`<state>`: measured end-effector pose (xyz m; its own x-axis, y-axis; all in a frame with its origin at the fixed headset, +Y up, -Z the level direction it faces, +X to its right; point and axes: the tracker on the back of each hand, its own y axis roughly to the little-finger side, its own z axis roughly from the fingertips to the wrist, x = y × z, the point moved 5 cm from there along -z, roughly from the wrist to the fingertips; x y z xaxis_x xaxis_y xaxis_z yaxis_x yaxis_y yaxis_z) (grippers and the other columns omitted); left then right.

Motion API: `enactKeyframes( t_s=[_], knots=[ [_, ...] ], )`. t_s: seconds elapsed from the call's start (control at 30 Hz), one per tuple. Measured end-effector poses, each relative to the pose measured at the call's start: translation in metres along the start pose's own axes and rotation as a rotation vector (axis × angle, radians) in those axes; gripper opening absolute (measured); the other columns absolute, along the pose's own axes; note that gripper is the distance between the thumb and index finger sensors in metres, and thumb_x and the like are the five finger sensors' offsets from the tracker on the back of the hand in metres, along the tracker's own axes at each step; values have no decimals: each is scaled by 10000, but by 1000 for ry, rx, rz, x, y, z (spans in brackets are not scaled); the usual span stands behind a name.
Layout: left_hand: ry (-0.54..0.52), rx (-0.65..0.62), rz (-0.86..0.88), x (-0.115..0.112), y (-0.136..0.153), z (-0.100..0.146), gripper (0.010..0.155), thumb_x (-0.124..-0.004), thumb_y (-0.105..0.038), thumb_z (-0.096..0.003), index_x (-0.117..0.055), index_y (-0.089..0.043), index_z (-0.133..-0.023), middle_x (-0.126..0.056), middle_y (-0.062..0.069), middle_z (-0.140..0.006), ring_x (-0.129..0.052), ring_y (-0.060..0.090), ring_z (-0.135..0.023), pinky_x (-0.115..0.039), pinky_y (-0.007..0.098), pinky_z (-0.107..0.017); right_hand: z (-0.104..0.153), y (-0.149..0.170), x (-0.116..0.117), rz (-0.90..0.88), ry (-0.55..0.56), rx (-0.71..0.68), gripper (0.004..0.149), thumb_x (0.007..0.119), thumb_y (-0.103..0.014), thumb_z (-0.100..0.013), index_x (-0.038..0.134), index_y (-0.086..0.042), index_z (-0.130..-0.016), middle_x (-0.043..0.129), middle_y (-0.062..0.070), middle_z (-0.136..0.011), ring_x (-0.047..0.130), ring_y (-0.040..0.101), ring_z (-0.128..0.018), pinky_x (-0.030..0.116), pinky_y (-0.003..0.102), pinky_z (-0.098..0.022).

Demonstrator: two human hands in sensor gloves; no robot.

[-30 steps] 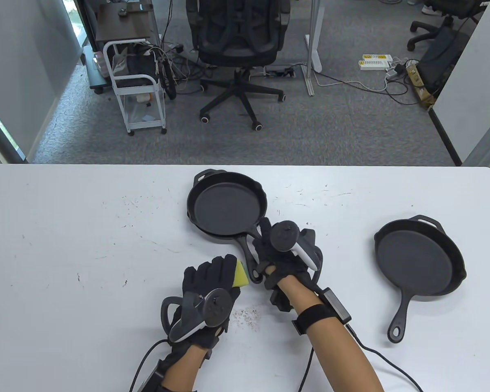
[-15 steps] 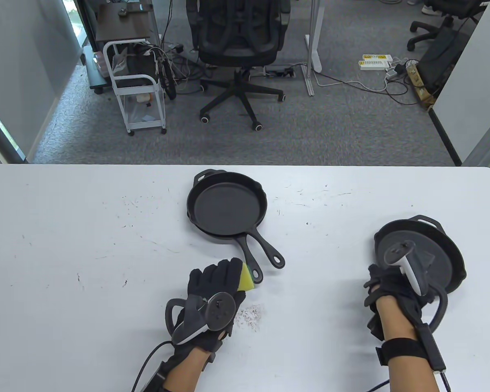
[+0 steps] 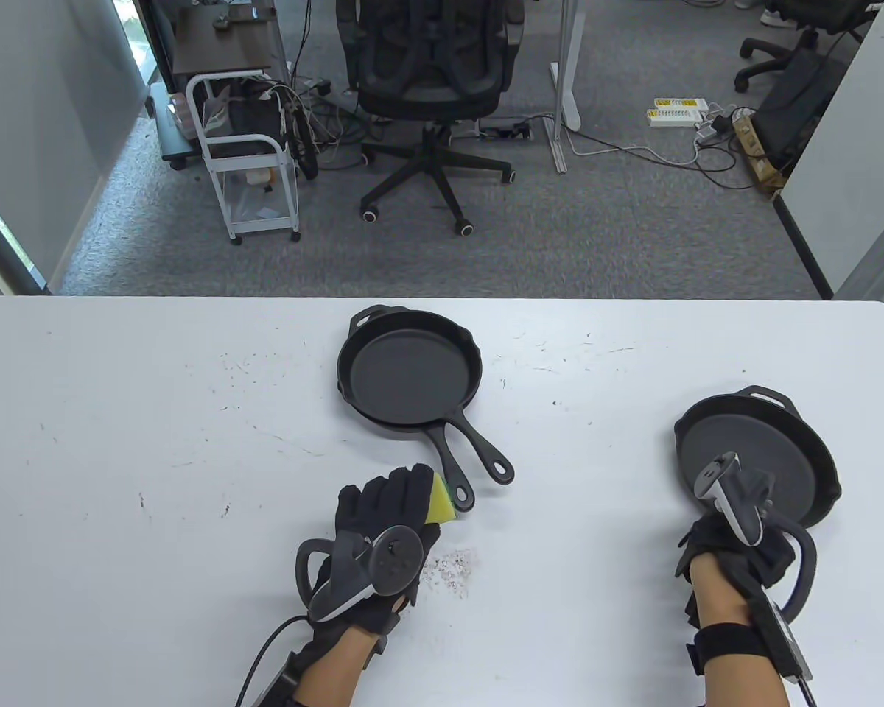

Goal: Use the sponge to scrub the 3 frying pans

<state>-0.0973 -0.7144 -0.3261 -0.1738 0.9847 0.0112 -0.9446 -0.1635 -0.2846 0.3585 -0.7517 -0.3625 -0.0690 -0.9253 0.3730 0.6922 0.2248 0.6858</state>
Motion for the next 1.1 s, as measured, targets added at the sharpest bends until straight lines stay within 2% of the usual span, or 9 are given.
enactKeyframes(
  t_s=[0.07,0.17,0.27,0.33,0.47,0.67,0.77,0.97,1.1],
  knots=[
    [0,1,1,0,0,0,766,-729,-503,-643,-365,-266,-1274,-524,100,-1288,-585,404,-1143,-421,688,-828,-2,3,4,-16,-14,1,864,838,-458,-482,275,-181,-1076,799,136,-903,1051,281,-475,860,519,-387],
    [-1,2,-2,0,0,0,768,-729,-503,-644,-363,-265,-1275,-525,100,-1288,-586,404,-1142,-420,689,-827,-10,8,24,-75,-164,1,839,830,-420,-488,270,-178,-1064,862,91,-845,1079,263,-459,878,507,-384],
    [-4,0,-2,0,0,0,766,-729,-503,-643,-364,-268,-1274,-523,99,-1288,-584,403,-1143,-421,688,-828,-14,14,26,-159,-34,-30,748,787,-376,-506,343,-172,-1072,883,49,-757,1061,208,-349,888,484,-345],
    [-7,1,-2,1,0,0,766,-729,-503,-643,-364,-267,-1274,-523,100,-1288,-585,404,-1143,-421,688,-828,-15,18,23,-232,-6,-42,734,782,-369,-507,369,-160,-1076,874,42,-735,1019,173,-292,887,478,-332],
    [-12,4,4,1,2,0,765,-728,-502,-644,-364,-265,-1274,-523,103,-1288,-584,406,-1142,-420,689,-827,-11,21,-7,-337,52,-86,710,787,-372,-501,436,-169,-1083,874,47,-729,975,151,-237,883,467,-313],
    [-12,9,2,1,2,0,765,-728,-502,-644,-363,-267,-1274,-522,104,-1288,-580,407,-1144,-418,689,-827,12,10,-88,-414,190,-222,688,779,-382,-503,471,-189,-1086,876,43,-724,964,146,-215,878,461,-300],
    [-10,10,1,1,2,0,767,-728,-501,-644,-360,-265,-1275,-520,101,-1289,-578,408,-1145,-419,689,-827,21,0,-101,-403,207,-277,686,782,-382,-502,478,-189,-1086,878,40,-723,961,143,-212,877,459,-299],
    [-21,15,5,4,4,0,764,-726,-501,-644,-361,-269,-1274,-520,100,-1289,-577,407,-1146,-419,689,-828,40,-40,-86,-346,189,-476,686,787,-379,-501,484,-189,-1086,880,42,-722,956,139,-206,874,455,-299],
    [-45,18,6,9,5,2,763,-726,-499,-645,-362,-268,-1274,-522,102,-1288,-578,405,-1145,-419,690,-827,72,-79,-73,-236,195,-687,688,790,-382,-498,486,-194,-1085,882,35,-723,953,132,-209,873,448,-307]
  ],
)
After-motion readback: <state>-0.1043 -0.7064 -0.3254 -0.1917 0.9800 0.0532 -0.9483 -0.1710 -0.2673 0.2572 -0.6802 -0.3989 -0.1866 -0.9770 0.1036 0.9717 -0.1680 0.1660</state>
